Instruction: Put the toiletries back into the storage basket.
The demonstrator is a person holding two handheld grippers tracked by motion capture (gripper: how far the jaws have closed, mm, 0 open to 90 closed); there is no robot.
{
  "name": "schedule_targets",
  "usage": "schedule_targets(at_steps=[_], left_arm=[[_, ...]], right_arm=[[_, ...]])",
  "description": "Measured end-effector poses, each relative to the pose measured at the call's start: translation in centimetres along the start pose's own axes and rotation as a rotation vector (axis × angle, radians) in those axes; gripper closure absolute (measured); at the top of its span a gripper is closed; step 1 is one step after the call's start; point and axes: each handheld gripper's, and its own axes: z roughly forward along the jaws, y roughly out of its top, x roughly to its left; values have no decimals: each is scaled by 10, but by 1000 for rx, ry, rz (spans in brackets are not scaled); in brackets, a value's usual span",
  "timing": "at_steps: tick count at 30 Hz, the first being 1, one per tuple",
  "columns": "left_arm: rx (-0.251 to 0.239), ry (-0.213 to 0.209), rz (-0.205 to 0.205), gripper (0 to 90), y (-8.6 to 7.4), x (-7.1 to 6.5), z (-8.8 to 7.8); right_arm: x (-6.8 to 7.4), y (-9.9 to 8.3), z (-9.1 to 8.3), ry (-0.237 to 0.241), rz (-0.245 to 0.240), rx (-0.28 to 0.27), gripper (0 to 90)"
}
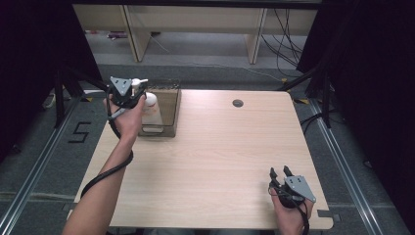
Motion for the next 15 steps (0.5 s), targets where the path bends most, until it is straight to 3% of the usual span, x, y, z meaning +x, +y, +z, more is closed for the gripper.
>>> schedule_targets(at_steps=[7,15], left_arm=[[-21,-6,4,404,0,2,-6],[-20,-32,6,337,-10,6,-19]], right_arm=[[0,0,1,13,8,1,496],[0,0,0,10,11,5,493]])
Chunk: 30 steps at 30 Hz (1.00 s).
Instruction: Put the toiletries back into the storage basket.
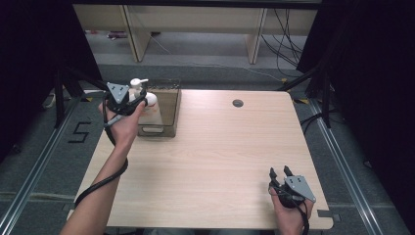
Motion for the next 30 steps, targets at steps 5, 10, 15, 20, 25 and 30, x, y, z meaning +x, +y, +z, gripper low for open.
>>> schedule_targets(at_steps=[5,10,15,20,25,30], left_arm=[[5,-26,-8,331,-4,0,-10],[14,-52,-27,331,-7,1,-20],[19,-85,-30,331,-13,1,-30],[20,-100,-32,334,-20,2,-40],[19,-113,-19,334,-26,3,-50],[15,-123,-15,334,-33,4,-59]], right_arm=[[0,0,-1,3,2,12,493],[0,0,0,3,2,8,491],[0,0,0,3,3,4,488],[0,0,0,4,6,1,487],[0,0,0,3,3,-3,485],[0,0,0,5,2,2,485]])
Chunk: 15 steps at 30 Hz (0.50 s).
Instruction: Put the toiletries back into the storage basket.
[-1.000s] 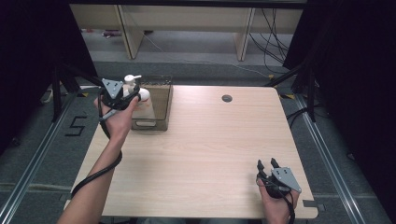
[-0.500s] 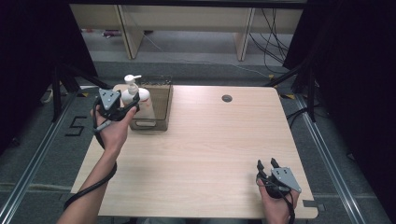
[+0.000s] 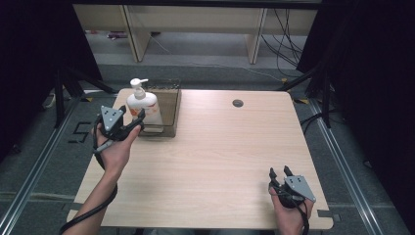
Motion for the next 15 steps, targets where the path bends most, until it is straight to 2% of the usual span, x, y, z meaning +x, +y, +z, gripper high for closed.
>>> schedule_targets(at_steps=[4,5,6,15], left_arm=[[3,-9,10,333,-7,0,-7],[4,-10,11,334,-10,0,-10],[5,-10,10,334,-12,0,-12],[17,-17,17,334,-35,6,-28]], right_arm=[[-1,0,0,0,-2,-1,482],[1,0,-1,-8,18,7,482],[0,0,0,-3,4,-8,481],[0,0,0,1,0,0,480]])
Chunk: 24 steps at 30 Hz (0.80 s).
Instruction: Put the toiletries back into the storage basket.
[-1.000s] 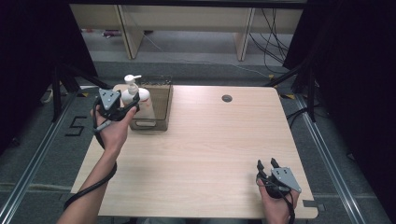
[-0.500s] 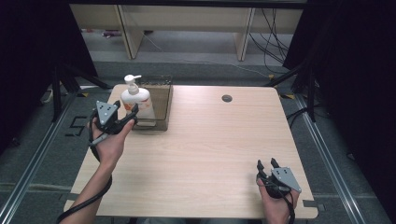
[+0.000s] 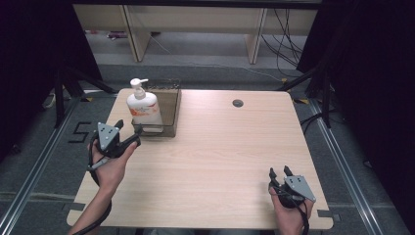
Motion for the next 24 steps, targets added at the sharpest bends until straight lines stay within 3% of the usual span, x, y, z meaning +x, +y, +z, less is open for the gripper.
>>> schedule_targets(at_steps=[11,24], left_arm=[[55,8,30,336,-40,10,-14],[99,-12,15,339,-93,24,-22]], right_arm=[[-1,0,0,-1,-6,-3,476],[-1,0,1,6,4,-2,472]])
